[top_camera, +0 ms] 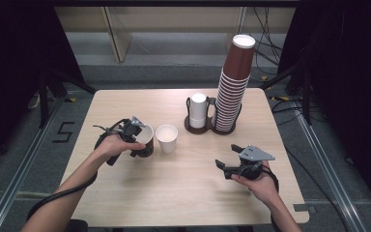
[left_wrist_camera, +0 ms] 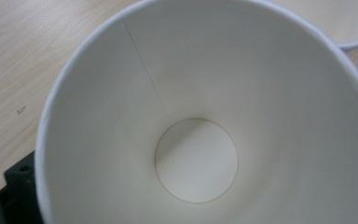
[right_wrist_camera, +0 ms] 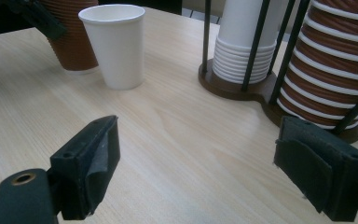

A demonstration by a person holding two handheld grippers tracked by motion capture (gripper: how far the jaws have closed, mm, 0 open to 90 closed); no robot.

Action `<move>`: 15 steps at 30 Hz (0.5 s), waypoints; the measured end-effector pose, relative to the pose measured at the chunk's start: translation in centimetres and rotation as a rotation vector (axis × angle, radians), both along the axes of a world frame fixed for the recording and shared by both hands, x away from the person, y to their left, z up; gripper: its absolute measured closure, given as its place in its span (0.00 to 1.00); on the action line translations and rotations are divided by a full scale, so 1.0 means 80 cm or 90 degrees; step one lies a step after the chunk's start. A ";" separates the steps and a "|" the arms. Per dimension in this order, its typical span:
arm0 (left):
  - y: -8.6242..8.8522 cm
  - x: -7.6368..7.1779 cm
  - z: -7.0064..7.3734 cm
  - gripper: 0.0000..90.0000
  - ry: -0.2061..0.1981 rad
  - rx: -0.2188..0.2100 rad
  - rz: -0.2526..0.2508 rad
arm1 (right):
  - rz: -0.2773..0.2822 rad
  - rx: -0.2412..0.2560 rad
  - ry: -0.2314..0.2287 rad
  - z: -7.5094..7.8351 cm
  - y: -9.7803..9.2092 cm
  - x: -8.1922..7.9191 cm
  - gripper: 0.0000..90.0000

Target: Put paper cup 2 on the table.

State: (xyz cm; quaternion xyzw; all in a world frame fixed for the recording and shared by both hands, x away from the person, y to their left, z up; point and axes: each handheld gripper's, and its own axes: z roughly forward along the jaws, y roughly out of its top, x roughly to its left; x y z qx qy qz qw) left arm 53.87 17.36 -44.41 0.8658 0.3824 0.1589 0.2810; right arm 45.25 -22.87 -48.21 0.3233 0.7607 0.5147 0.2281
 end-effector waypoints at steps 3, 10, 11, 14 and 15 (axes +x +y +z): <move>0.001 -0.002 -0.001 0.00 -0.002 -0.010 0.003 | 0.007 0.003 -0.002 -0.001 0.001 0.001 0.16; 0.003 -0.006 0.002 0.00 -0.011 -0.029 0.001 | 0.001 -0.008 0.003 0.000 0.001 -0.001 0.16; 0.003 -0.007 0.002 0.00 -0.011 -0.032 0.000 | 0.001 -0.008 0.003 0.000 0.002 -0.001 0.16; 0.005 -0.010 0.004 0.00 -0.010 -0.024 -0.007 | 0.004 -0.011 -0.002 -0.001 0.001 0.000 0.16; 0.004 -0.011 0.003 0.00 -0.011 -0.031 -0.003 | 0.004 -0.007 -0.005 -0.001 0.002 0.001 0.16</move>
